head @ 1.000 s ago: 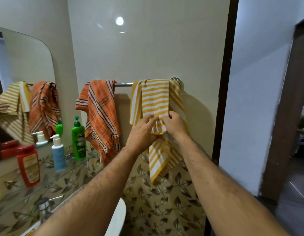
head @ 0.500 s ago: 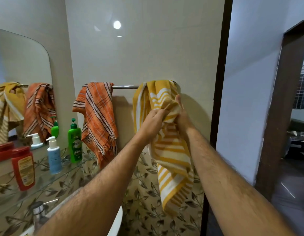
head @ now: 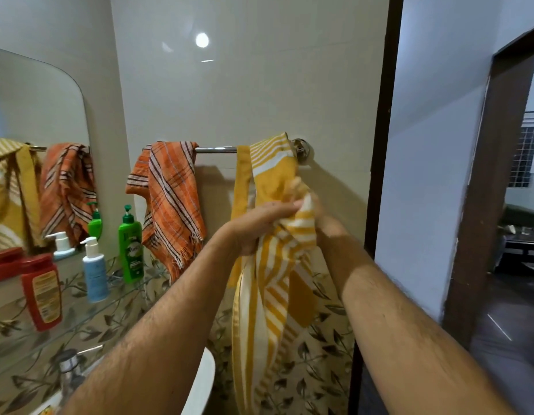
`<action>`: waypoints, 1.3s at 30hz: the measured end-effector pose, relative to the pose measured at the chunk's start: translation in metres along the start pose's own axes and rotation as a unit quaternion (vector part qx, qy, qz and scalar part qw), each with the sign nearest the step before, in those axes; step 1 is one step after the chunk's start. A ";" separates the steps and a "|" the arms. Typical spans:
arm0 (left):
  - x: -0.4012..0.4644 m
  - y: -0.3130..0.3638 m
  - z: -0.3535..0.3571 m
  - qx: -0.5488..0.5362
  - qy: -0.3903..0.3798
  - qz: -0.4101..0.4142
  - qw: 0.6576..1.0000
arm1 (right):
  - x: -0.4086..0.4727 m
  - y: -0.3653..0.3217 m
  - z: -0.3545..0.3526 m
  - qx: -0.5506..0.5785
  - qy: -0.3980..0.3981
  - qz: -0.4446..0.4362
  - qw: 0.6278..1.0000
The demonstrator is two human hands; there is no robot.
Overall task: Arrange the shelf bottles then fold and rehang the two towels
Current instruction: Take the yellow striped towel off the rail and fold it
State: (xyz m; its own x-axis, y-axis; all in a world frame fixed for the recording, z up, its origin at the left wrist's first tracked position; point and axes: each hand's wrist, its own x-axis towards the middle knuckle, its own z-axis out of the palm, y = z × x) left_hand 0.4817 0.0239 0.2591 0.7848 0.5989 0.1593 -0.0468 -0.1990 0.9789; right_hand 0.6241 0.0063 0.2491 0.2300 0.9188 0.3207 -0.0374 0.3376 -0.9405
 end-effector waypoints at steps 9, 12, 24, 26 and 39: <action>0.016 -0.006 -0.028 -0.020 0.318 0.085 0.944 | 0.003 -0.019 0.020 -0.020 -0.020 -0.085 0.996; 0.013 -0.010 -0.017 -0.088 0.269 0.100 0.954 | 0.003 -0.022 0.025 -0.008 -0.067 -0.112 0.991; 0.015 -0.039 -0.023 0.093 0.365 0.103 0.921 | 0.004 -0.004 0.010 -0.064 0.031 -0.059 0.996; 0.013 -0.040 -0.024 0.106 0.364 0.091 0.921 | 0.003 0.005 0.009 -0.123 0.036 -0.038 0.991; 0.008 -0.041 -0.036 -0.015 0.334 0.037 0.942 | -0.002 0.030 0.024 -0.197 0.019 0.037 0.980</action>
State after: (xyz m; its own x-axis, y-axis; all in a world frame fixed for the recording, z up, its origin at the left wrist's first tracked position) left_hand 0.4677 0.0652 0.2254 0.2155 0.9404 0.2632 -0.1112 -0.2441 0.9633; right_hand 0.5995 0.0192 0.2231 0.2768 0.9272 0.2525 0.3203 0.1588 -0.9339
